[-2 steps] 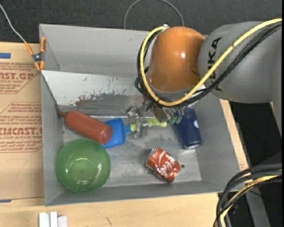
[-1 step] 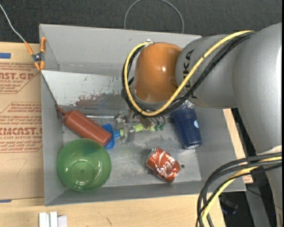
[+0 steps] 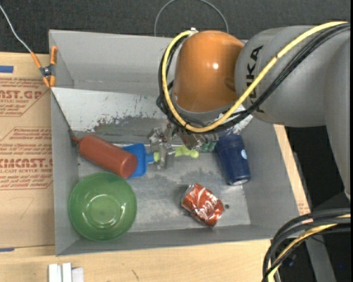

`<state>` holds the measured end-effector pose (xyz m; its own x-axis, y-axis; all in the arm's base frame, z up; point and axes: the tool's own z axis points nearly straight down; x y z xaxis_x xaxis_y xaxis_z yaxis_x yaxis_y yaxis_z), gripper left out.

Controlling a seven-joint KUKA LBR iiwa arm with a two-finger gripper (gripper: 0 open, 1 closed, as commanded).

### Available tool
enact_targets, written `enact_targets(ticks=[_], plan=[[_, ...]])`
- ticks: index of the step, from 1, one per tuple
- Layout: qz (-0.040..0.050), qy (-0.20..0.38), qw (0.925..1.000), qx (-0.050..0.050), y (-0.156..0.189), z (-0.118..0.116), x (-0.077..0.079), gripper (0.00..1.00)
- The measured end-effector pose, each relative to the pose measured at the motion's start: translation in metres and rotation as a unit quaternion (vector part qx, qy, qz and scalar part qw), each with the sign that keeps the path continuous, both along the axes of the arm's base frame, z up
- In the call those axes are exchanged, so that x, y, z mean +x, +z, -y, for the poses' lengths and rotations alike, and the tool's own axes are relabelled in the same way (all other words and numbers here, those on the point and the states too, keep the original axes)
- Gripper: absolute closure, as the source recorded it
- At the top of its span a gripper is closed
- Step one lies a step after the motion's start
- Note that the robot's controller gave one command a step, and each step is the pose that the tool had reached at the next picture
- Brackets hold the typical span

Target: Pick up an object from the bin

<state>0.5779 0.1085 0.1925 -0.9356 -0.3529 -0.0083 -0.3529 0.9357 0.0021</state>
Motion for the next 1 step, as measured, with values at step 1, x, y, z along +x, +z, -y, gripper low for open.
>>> enact_targets(ticks=[1], plan=[[0.0043,0.022,0.9997,0.001,0.1138,0.0160,0.0069,1.00]])
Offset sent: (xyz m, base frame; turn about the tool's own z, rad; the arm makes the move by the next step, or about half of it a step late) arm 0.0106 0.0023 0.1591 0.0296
